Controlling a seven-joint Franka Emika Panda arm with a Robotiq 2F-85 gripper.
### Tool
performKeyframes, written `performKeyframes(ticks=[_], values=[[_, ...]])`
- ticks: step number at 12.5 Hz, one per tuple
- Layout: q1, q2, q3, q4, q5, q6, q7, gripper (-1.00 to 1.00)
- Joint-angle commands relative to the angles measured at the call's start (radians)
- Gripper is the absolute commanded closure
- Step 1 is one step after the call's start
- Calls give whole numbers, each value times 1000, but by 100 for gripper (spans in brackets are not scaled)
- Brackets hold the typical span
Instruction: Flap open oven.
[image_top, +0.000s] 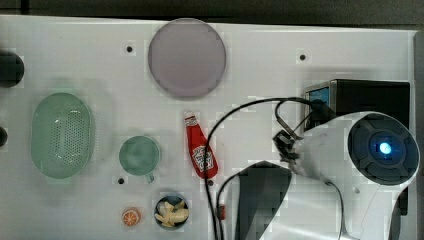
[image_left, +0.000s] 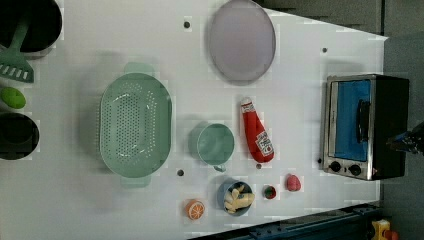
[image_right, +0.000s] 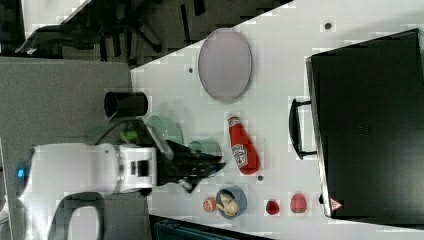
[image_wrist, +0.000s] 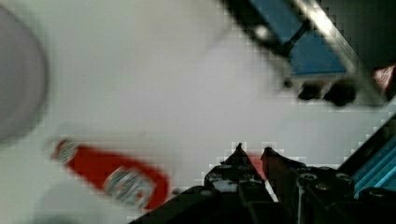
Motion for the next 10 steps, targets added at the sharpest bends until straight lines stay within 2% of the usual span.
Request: performKeyframes(ticks=[1, 7, 10], values=[[-10, 16, -49, -71, -54, 124, -279, 65], [-12, 104, -150, -134, -61, 352, -739, 65], [-12, 178, -174, -134, -61, 500, -787, 65]])
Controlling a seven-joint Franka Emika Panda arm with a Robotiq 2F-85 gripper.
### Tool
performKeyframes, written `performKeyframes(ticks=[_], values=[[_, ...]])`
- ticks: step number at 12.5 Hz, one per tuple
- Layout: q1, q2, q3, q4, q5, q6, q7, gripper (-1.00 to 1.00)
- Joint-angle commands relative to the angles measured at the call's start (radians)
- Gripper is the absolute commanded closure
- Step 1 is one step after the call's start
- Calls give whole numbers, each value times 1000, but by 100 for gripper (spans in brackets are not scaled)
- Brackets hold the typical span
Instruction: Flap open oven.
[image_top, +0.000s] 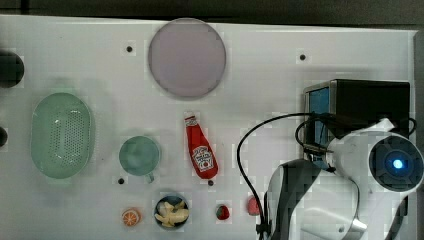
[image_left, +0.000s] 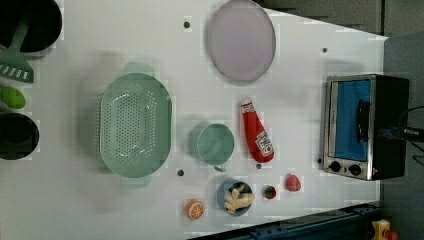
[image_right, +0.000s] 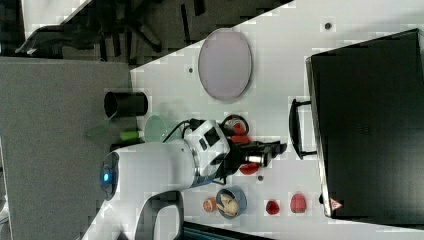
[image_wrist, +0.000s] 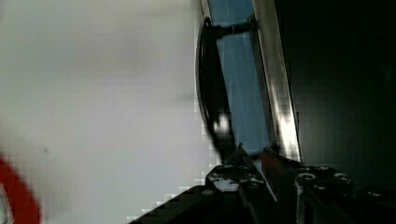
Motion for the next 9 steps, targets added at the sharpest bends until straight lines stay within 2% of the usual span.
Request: performKeyframes(ticks=[1, 9], values=[[10, 63, -20, -5, 1, 114, -131, 65], [13, 209, -18, -9, 3, 220, -119, 65]])
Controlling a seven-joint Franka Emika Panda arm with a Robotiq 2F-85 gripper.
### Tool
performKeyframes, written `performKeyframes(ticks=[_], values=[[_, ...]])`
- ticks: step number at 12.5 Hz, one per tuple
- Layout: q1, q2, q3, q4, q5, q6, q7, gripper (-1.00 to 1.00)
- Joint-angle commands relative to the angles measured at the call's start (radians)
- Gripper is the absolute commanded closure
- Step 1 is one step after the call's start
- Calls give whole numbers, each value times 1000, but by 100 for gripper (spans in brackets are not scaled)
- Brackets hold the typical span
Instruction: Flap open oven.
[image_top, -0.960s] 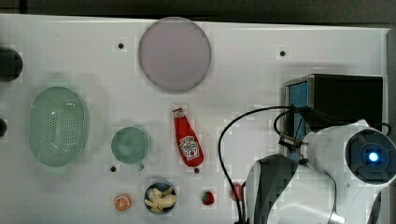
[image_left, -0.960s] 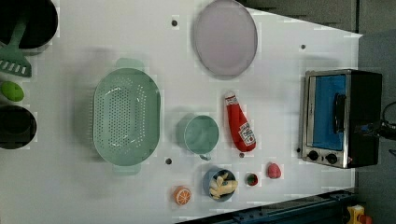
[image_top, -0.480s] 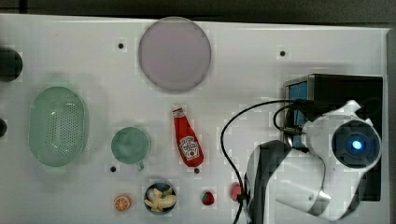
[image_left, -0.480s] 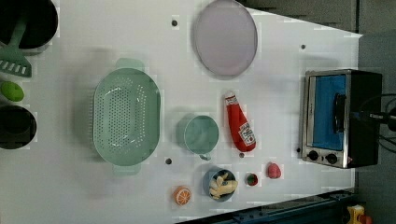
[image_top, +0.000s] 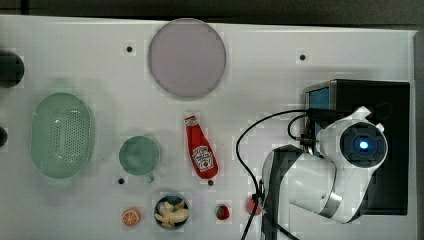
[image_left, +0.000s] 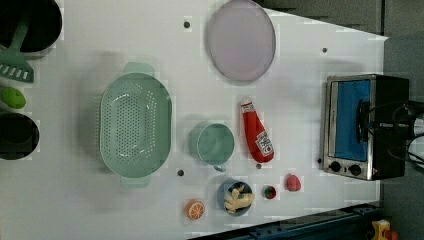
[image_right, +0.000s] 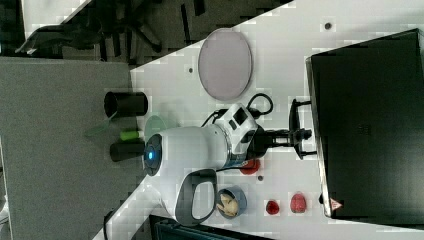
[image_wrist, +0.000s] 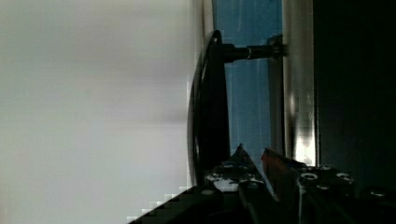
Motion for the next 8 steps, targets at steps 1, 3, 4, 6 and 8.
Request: performKeyframes(ticks=[1, 3, 4, 6, 8], values=[[14, 19, 12, 3, 6, 13, -18, 65], [25, 20, 33, -6, -2, 6, -11, 65], [33, 20, 46, -12, -15, 4, 7, 65], [51, 27, 75, -31, -61, 5, 125, 65], [69, 41, 106, -43, -153, 5, 248, 65]])
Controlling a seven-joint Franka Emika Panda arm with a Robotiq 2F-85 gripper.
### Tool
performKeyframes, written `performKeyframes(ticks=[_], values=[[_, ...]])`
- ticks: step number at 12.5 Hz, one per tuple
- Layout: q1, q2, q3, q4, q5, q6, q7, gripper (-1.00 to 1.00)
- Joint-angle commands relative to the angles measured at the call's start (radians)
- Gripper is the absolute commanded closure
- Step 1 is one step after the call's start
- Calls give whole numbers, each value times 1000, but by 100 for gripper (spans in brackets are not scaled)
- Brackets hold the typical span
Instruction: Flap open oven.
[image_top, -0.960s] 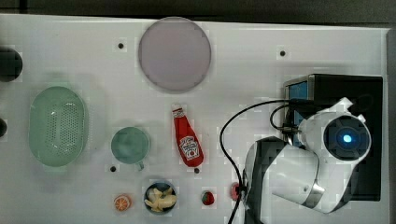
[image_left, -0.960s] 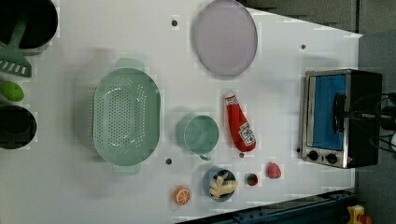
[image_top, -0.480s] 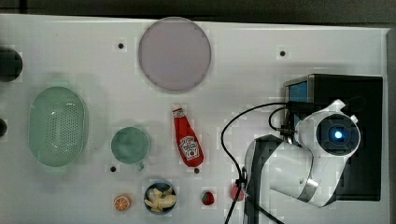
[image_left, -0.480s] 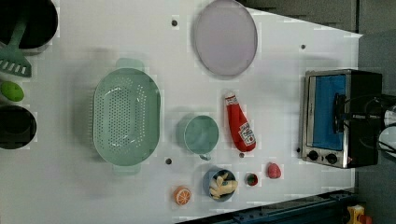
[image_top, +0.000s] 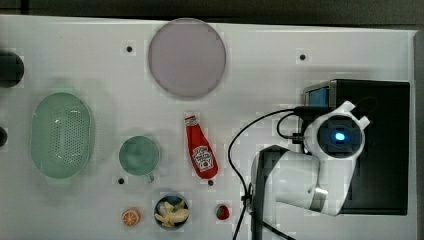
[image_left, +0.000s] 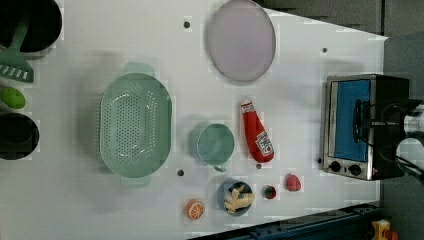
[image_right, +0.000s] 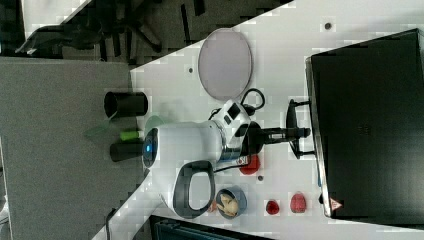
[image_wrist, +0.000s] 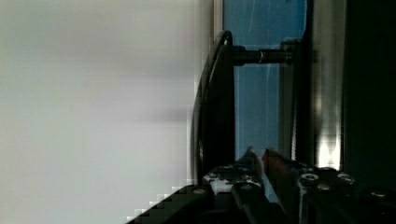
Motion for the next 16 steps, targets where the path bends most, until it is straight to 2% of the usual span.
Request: performKeyframes(ticks=[1, 6, 11, 14, 16], values=[[79, 34, 69, -36, -96, -6, 227, 65], [134, 129, 129, -31, -273, -15, 507, 65], [226, 304, 147, 25, -475, -39, 819, 65], [280, 419, 146, 83, -512, -54, 907, 65], [308, 438, 139, 120, -515, -121, 908, 65]])
